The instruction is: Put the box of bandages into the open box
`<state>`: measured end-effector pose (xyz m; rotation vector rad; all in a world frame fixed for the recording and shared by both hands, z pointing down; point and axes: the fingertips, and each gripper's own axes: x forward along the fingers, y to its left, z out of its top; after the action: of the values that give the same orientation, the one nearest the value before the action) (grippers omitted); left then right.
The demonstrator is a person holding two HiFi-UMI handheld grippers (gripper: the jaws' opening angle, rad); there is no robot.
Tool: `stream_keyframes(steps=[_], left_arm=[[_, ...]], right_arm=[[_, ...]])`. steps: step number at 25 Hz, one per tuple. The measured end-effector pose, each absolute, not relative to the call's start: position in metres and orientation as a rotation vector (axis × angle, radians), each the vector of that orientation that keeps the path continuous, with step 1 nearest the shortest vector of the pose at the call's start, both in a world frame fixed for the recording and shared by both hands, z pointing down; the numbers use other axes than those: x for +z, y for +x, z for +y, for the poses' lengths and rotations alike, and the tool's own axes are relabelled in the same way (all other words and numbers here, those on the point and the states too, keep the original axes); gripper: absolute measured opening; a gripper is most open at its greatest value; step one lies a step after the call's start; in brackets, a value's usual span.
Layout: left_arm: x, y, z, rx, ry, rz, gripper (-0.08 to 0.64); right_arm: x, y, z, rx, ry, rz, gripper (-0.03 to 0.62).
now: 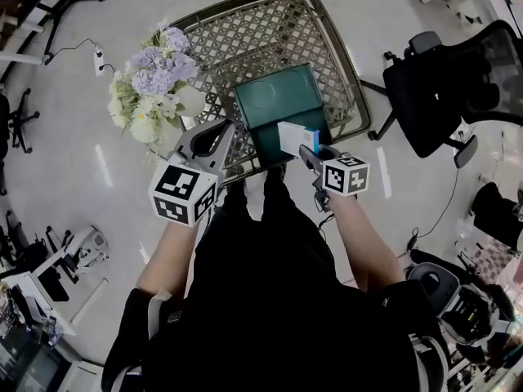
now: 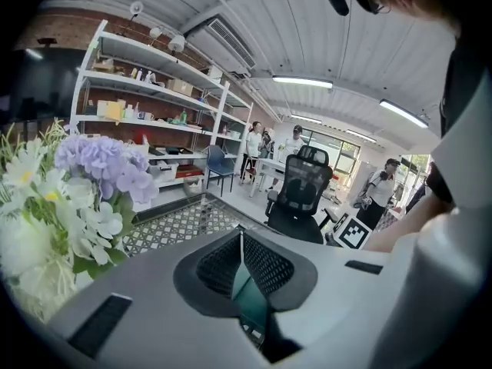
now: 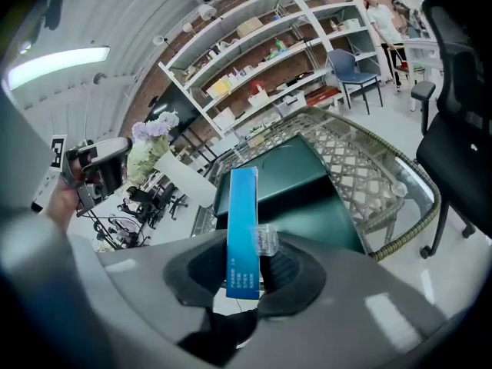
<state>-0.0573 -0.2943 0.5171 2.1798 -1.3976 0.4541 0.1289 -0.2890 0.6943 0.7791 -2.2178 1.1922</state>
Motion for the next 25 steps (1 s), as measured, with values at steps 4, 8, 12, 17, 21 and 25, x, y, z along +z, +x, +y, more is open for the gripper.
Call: stream_keyframes(steps=[4,8,12,17,21,25], left_arm=[[0.518,-0.063,-0.295,0.437,2.14,-1.442,0.017],[0.517,-0.068,-0.293,0.42,2.102,-1.483,0.017],[0.52,-0.079,-0.289,0.412,2.063,-1.514,0.017],[0.519,-0.09,-0.288,0.396,2.045,-1.532,0.017],[0.518,-0.093,-0.29,0.383,2.054,-1.524,0.017],[0.519,-0.092,-0.293,0.383,2.075,-1.499,0.017]], right_arm=[[0.712,0.119,-0.291,1.187,0.703,-2.161,0.095],[0.726,0.109,-0.292,1.17,0.629,-2.111,0.098],[0.739,0.093,-0.289,1.171,0.566,-2.071,0.1],[0.745,0.087,-0.291,1.152,0.569,-2.031,0.152],[0.743,0.092,-0.296,1.175,0.597,-2.037,0.204],[0.744,0.115,-0.303,1.132,0.69,-1.993,0.241]])
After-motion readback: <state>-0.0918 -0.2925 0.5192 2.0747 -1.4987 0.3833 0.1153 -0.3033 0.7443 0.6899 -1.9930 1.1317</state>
